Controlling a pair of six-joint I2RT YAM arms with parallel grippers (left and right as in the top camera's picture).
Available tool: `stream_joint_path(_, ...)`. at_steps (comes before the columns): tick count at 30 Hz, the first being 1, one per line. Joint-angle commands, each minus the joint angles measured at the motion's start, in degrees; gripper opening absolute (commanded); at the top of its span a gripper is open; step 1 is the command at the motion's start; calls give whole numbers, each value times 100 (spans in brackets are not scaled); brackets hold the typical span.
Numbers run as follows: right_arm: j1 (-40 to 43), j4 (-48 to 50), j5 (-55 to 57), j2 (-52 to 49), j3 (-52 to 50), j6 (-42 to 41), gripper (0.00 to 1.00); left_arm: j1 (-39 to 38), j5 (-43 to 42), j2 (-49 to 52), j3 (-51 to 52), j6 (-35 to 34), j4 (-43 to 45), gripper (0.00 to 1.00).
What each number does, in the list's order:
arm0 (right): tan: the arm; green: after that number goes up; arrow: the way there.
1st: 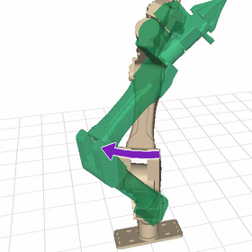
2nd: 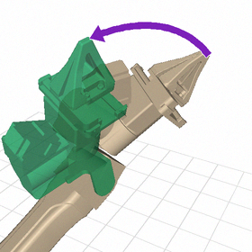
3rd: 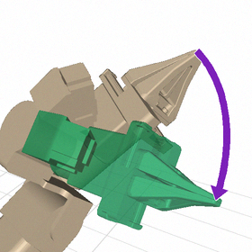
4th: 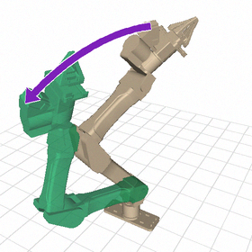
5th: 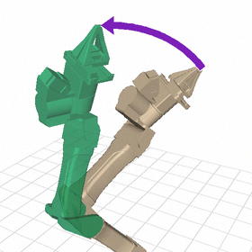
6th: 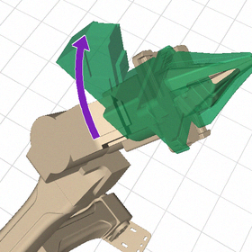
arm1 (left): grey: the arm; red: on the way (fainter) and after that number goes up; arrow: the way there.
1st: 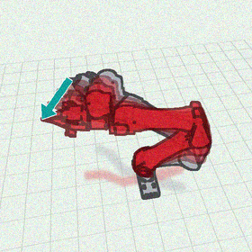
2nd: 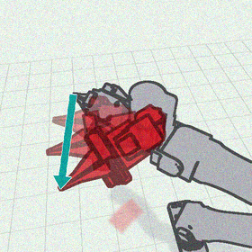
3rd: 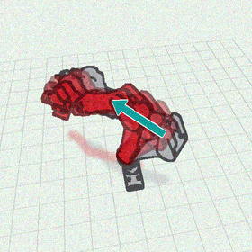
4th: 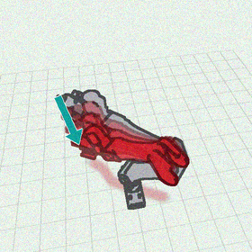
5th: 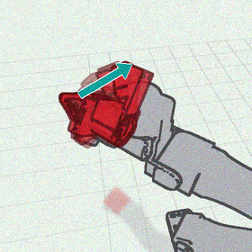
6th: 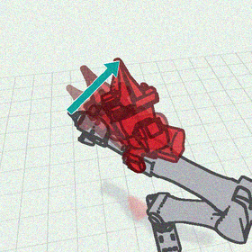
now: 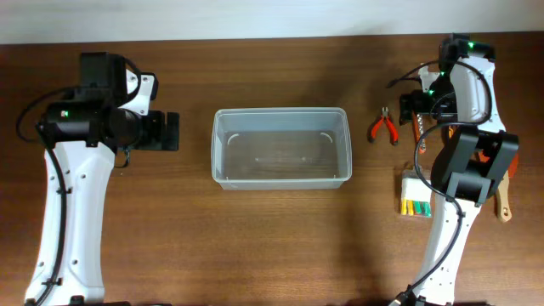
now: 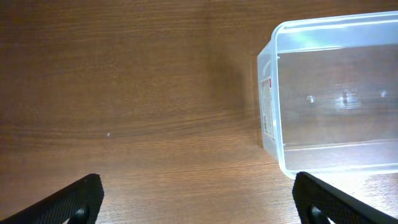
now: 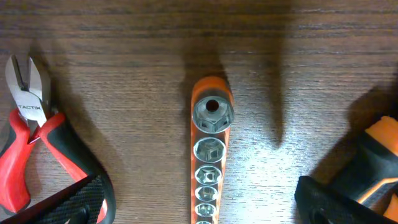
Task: Pack container
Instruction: 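Lower the right gripper and close it on the socket rail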
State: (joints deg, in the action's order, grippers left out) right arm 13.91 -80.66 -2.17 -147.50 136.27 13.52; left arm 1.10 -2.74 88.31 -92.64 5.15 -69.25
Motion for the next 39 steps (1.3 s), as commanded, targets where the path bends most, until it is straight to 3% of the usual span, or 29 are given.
stream_joint_path(1, -39, 15, 98, -107, -37, -52, 99, 17, 20, 9, -105, 11, -4, 99)
stream_joint_path(39, -39, 319, 175, -122, -461, -179, 99, 17, 20, 9, -105, 11, -4, 99)
